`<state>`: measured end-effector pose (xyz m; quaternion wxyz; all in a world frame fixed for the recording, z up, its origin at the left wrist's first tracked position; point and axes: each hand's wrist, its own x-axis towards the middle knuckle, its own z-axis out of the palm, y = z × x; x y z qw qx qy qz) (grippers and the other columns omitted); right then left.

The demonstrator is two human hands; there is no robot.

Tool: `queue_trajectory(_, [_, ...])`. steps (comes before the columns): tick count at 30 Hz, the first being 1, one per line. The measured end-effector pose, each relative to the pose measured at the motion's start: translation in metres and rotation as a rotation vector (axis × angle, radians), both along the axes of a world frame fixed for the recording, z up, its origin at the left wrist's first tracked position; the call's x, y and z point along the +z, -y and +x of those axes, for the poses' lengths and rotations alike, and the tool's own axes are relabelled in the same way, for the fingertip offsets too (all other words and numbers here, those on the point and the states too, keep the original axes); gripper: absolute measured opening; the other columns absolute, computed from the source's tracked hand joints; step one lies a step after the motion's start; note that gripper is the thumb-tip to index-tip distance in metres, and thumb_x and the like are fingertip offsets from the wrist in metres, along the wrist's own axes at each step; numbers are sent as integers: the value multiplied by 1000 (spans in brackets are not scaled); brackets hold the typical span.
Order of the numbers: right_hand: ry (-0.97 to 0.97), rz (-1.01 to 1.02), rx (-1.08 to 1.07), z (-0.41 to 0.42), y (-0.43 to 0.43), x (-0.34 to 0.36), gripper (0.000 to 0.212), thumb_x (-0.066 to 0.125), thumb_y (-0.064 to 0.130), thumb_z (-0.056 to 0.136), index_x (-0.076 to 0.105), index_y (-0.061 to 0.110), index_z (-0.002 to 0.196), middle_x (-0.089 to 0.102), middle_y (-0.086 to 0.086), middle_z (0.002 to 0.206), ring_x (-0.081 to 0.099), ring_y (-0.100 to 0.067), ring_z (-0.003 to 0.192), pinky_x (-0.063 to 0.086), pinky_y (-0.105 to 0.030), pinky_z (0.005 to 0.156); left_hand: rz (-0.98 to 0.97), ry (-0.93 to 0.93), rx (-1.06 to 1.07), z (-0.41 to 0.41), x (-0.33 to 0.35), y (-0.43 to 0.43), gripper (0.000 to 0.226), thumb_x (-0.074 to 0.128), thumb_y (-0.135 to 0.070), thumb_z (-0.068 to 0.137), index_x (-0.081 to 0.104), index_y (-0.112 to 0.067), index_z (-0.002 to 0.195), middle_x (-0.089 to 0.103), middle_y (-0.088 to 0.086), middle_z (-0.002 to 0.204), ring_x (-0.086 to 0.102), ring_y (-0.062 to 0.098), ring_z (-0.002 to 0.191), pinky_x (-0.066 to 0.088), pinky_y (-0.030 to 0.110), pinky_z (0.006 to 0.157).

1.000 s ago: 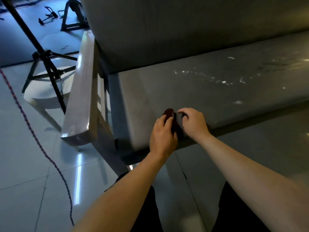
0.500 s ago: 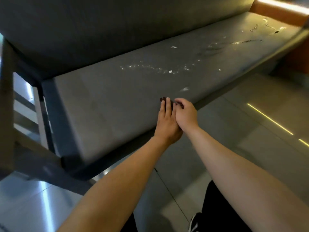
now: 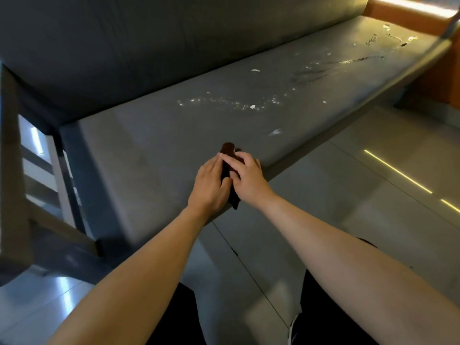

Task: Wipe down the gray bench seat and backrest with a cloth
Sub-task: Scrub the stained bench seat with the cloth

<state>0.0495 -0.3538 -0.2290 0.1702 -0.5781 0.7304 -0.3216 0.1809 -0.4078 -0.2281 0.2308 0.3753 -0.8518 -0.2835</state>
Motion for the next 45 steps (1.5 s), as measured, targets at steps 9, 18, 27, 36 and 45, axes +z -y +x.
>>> queue_trajectory(9, [-137, -61, -259, -45, 4, 3, 48, 46, -9, 95, 66, 11, 135, 56, -10, 140, 39, -35, 121, 34, -39, 114, -3, 102, 43, 3, -2, 2, 66, 43, -28, 100, 22, -14, 161, 28, 5, 165, 18, 20, 152, 5, 27, 121])
queue_trajectory(18, [-199, -98, -140, -2, -12, -6, 34, 61, 25, 94, 71, 16, 125, 59, 0, 137, 41, -31, 117, 43, -39, 103, -128, 95, 71, -6, -11, 8, 57, 30, -23, 97, 43, -12, 152, 50, 6, 151, 39, 20, 139, 16, 27, 119])
queue_trajectory(27, [-185, 11, -284, -51, -17, -2, 50, 49, 0, 97, 62, 25, 139, 43, 0, 150, 36, -34, 125, 46, -40, 102, -144, 244, 58, -5, -11, 7, 56, 45, -38, 104, 34, -22, 157, 32, -1, 163, 21, 21, 151, 8, 35, 124])
queue_trajectory(36, [-15, -137, -277, 6, -31, -21, 44, 57, 0, 90, 69, 17, 129, 56, -6, 135, 50, -35, 113, 43, -33, 94, -85, 293, 211, -31, 0, 3, 46, 38, -33, 101, 44, -29, 147, 42, 3, 151, 31, 31, 140, 25, 46, 116])
queue_trajectory(45, [234, -190, -674, -89, -8, -18, 38, 59, 11, 101, 62, 18, 138, 47, -3, 146, 51, -24, 131, 38, -25, 106, -240, 382, 97, -60, -14, 4, 50, 32, -45, 103, 36, -35, 152, 34, -7, 154, 21, 27, 142, 18, 50, 119])
